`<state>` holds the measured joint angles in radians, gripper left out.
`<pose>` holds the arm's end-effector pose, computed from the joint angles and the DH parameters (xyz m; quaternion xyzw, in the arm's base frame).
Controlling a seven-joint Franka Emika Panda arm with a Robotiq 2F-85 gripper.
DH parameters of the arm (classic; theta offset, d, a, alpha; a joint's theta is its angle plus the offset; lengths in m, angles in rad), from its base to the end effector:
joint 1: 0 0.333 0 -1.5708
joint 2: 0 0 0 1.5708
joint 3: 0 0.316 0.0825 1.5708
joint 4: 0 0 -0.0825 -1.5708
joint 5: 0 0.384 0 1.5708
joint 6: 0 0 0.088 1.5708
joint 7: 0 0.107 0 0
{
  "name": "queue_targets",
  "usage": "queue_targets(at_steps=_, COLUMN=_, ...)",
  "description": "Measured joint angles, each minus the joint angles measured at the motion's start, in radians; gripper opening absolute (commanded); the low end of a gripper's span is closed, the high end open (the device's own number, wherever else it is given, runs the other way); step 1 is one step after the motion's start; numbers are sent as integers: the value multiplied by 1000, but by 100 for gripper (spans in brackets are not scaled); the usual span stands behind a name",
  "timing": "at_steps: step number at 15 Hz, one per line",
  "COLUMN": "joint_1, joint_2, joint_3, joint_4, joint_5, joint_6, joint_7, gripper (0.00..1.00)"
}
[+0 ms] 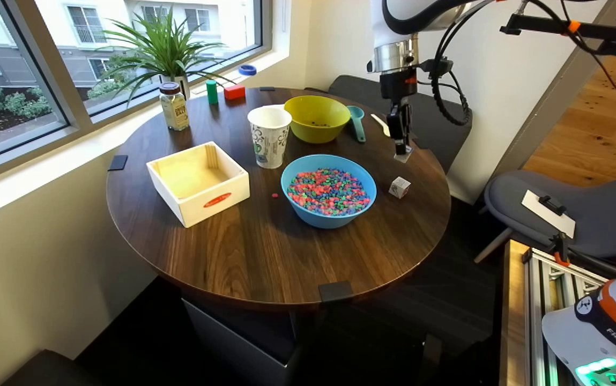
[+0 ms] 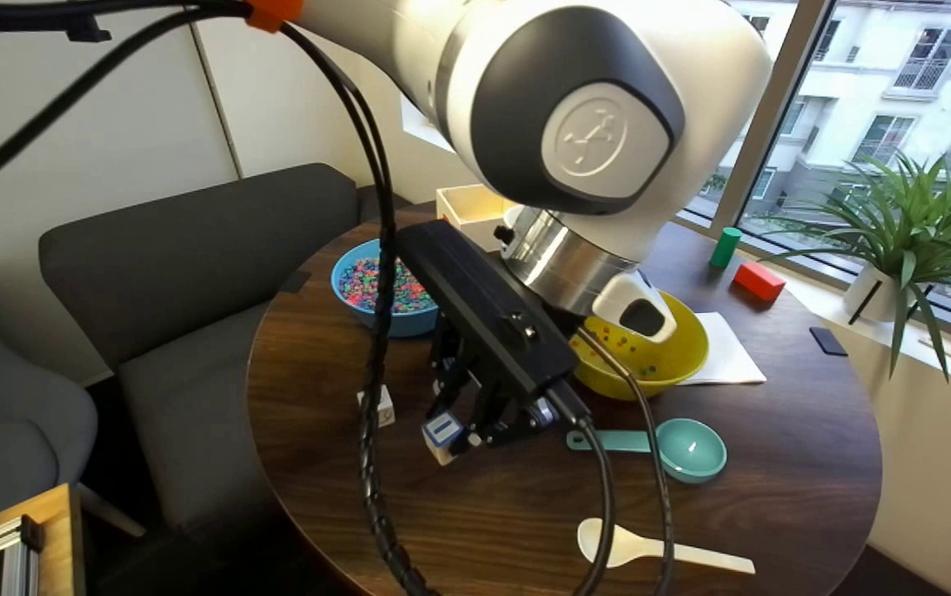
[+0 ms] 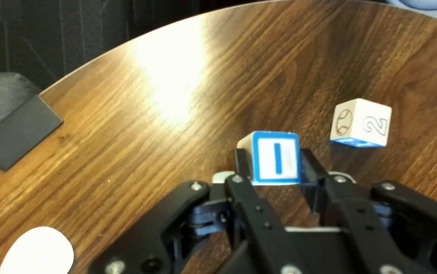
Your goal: Pick up the top square block from the stack of blocks and put it on the table then flip it forward once
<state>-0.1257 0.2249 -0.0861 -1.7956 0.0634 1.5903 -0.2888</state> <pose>0.5572 -0.1105 0.3966 -0.9764 -0.0293 0.2010 0.0733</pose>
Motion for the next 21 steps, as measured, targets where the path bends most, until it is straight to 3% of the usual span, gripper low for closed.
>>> queue_targets(at_steps=7, joint_1=42, joint_2=-189, joint_3=29, joint_4=-274, joint_5=-8, joint_6=380, joint_7=71, gripper=12)
queue_targets(at_steps=12, joint_1=62, joint_2=-325, joint_3=41, joint_4=-437, joint_5=-69, joint_6=571, joint_7=140, gripper=12)
queue_targets(at_steps=21, joint_1=55, joint_2=-426, joint_3=46, joint_4=-666, joint_5=-217, joint_6=951, joint_7=351, gripper=12)
